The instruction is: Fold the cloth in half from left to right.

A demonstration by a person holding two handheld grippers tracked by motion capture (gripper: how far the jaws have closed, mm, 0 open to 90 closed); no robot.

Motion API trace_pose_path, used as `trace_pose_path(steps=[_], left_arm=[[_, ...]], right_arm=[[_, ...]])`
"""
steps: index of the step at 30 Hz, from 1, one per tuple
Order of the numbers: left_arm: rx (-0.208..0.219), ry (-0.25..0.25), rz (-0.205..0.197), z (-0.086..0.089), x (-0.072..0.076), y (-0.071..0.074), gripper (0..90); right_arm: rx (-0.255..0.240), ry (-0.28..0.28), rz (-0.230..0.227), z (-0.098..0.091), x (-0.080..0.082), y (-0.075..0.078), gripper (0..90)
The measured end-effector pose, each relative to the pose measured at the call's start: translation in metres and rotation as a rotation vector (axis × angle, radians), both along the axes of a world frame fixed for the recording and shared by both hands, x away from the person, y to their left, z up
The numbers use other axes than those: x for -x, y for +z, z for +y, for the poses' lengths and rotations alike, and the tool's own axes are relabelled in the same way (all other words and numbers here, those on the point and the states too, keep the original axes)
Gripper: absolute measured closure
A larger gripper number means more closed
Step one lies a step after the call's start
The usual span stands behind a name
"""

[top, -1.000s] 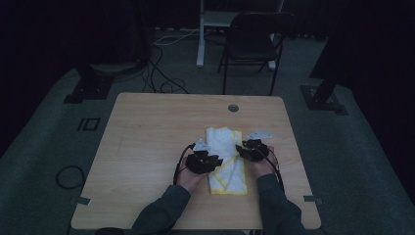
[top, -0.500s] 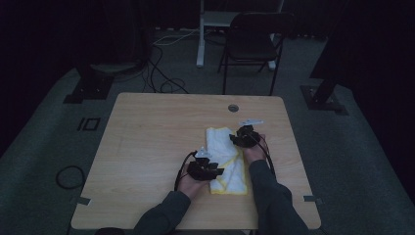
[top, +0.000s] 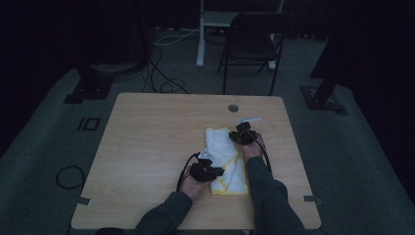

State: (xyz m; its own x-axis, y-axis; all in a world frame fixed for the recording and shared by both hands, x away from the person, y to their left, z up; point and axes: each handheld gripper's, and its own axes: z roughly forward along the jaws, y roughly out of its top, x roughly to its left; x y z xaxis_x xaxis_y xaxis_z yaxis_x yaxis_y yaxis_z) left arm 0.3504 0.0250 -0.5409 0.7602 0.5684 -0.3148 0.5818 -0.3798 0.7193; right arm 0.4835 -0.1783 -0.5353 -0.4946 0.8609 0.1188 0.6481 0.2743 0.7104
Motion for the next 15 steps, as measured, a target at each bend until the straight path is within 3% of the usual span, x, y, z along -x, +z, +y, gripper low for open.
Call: trace_pose_path(steps=[7, 11, 15], left_arm=[[0.025, -0.082, -0.029, -0.008, 0.011, 0.010, 87.1], [0.044, -0.119, -0.050, -0.013, 0.018, 0.019, 87.4], [0.061, -0.124, -0.065, -0.016, 0.025, 0.024, 87.7]], right_arm=[[0.026, -0.023, -0.043, -0.001, 0.004, 0.009, 88.5], [0.010, -0.055, -0.049, -0.009, 0.008, 0.013, 88.5], [0.002, -0.068, -0.045, -0.016, 0.010, 0.013, 88.3]])
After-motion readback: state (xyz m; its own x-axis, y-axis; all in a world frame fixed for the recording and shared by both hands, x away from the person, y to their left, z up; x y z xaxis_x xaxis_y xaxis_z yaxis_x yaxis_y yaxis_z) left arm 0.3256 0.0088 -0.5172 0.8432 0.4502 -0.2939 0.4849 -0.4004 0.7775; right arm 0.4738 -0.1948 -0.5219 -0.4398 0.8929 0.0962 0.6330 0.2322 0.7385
